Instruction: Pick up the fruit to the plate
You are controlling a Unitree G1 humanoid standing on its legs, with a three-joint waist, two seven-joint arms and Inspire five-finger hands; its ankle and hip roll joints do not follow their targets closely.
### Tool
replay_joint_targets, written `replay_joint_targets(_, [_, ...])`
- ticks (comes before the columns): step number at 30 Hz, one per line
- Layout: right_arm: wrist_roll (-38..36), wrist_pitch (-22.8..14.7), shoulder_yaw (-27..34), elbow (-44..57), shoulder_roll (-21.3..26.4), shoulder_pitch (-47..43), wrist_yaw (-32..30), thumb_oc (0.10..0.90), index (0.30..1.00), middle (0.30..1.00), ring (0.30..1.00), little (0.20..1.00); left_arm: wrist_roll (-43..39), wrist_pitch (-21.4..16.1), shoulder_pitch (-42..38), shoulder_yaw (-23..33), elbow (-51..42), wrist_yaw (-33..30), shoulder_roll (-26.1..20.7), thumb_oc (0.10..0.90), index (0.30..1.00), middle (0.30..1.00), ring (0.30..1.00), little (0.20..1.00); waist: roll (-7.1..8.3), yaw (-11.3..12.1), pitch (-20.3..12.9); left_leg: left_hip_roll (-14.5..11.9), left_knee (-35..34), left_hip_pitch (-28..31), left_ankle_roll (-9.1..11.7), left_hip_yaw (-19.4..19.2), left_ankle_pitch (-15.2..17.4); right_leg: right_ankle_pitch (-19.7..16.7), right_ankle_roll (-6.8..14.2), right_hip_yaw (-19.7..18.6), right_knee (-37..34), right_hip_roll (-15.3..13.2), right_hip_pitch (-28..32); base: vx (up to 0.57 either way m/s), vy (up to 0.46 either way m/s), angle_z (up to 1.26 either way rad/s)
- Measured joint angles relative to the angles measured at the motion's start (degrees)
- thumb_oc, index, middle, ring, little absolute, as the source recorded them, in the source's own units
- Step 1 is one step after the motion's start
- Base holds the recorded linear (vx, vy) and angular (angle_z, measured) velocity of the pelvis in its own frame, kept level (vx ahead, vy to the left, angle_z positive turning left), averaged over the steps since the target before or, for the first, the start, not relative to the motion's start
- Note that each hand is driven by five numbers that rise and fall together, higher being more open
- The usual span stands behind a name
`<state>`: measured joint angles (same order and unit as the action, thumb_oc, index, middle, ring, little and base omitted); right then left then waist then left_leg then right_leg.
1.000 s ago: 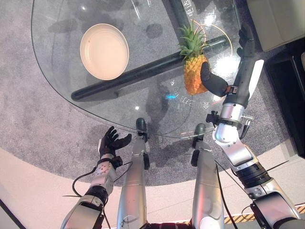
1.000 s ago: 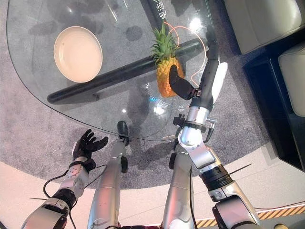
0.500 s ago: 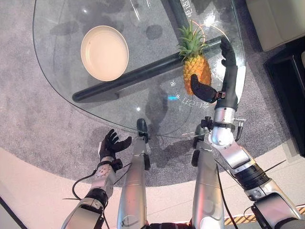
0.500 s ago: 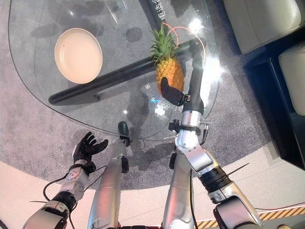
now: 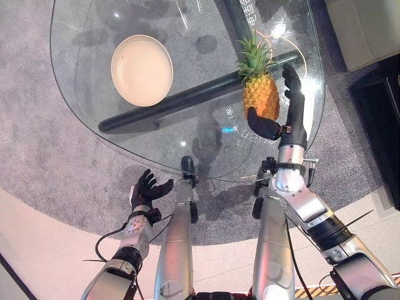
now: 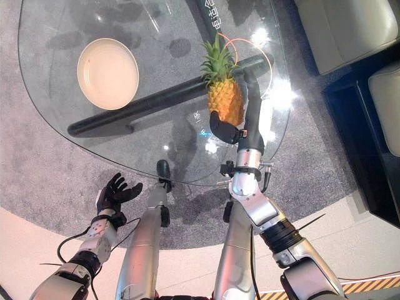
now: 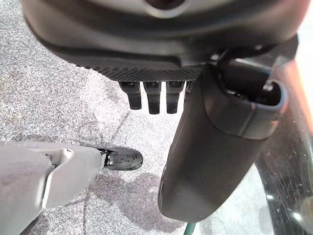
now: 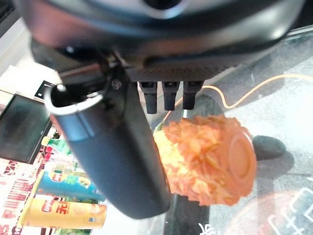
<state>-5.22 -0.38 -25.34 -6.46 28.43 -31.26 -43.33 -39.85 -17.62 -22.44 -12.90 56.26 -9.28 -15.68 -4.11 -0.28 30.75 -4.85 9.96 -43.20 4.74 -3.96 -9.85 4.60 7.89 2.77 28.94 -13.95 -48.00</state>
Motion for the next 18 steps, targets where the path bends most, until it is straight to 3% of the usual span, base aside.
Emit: replay_joint_targets(18, [-1.78,1.27,-1.84,-4.96,-0.99,-2.93,0.44,0.8,0.9,0.9,0.9,0.9,0.02,0.21,0.0,-0.47,0.0,0.02,-0.01,0.8,0.9,0.9,0.9,0.9,0.0,0.2,0.0,0.05,0.07,-0.03,0.18,0.76,-0.12,0.51,-0.18,0.44,1.12,-0.03,0.09,0.0,-0.001,0.01])
